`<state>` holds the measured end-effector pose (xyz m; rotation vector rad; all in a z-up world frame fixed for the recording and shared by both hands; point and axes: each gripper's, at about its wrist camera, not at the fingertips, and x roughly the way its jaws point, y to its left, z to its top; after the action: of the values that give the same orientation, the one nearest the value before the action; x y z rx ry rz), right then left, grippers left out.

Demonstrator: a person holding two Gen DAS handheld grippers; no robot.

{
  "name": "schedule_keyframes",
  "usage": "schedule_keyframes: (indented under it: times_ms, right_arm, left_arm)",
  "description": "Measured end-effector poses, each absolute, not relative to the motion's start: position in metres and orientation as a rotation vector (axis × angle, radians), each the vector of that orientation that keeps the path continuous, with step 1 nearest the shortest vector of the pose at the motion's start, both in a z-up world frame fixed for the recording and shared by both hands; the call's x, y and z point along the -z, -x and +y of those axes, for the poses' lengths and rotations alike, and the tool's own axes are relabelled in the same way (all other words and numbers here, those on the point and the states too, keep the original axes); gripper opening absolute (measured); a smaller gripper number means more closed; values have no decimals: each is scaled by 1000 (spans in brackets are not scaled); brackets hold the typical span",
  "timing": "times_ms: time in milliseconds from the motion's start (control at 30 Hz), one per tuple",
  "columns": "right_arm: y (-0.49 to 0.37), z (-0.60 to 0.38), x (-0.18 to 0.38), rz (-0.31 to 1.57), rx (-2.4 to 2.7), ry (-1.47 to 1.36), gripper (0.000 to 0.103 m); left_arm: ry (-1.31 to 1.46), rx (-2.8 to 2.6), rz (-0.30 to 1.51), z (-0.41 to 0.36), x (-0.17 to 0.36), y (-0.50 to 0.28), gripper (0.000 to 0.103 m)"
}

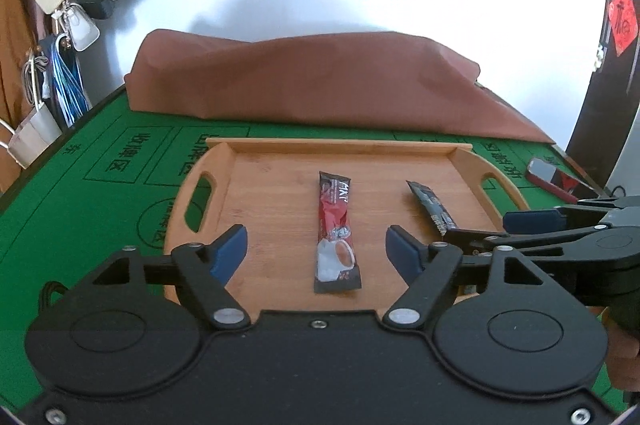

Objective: Organize snacks
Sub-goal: 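Withdraw both tools from the tray back toward the snack pile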

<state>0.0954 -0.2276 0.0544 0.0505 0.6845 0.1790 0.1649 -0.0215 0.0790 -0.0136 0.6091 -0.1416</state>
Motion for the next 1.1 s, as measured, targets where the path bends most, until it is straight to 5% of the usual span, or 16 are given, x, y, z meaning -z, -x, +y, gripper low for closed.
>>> schedule_keyframes:
  times_ms: [1100]
  right_arm:
    - [53,-252,-21,580,-158,60,91]
  left_arm:
    - [13,237,598,-8,-35,-26,84]
